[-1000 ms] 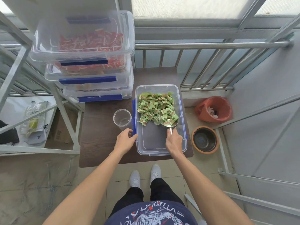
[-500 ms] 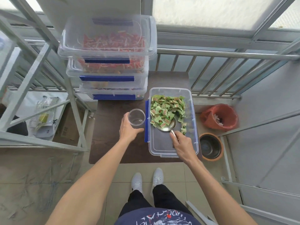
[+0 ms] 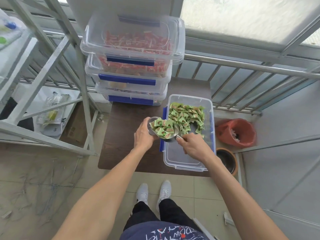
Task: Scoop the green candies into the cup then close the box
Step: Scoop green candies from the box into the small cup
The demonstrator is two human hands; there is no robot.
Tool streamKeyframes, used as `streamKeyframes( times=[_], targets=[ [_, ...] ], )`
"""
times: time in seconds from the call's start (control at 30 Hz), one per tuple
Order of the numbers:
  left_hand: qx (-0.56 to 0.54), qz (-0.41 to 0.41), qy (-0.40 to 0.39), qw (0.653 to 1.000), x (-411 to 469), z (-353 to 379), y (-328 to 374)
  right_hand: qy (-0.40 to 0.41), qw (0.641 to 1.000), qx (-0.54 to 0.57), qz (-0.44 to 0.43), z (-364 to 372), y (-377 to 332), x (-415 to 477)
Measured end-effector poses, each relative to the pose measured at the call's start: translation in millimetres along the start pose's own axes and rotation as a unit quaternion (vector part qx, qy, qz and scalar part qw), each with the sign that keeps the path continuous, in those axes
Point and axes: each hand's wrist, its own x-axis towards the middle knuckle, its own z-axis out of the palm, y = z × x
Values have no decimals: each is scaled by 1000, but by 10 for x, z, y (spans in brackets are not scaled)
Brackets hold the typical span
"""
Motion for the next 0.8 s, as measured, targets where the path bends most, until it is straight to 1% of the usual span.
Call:
streamKeyframes(
  times=[0.23, 0.43, 0.57, 0.67, 0.8],
  targets=[
    [45, 23, -10, 999, -75, -10, 21, -29, 996, -79, 30, -130, -360, 32],
    [50, 17, -6, 999, -90, -21, 30, -31, 994, -96, 49, -211, -581, 58],
    [59, 20, -8, 998, -91, -25, 9, -41, 993, -83, 73, -285, -728, 3],
    [64, 20, -8, 998, -92, -21, 24, -71, 989, -110, 62, -349, -826, -52],
    [58, 0, -17, 998, -69, -30, 20, -25, 995, -59, 81, -310, -731, 41]
  ],
)
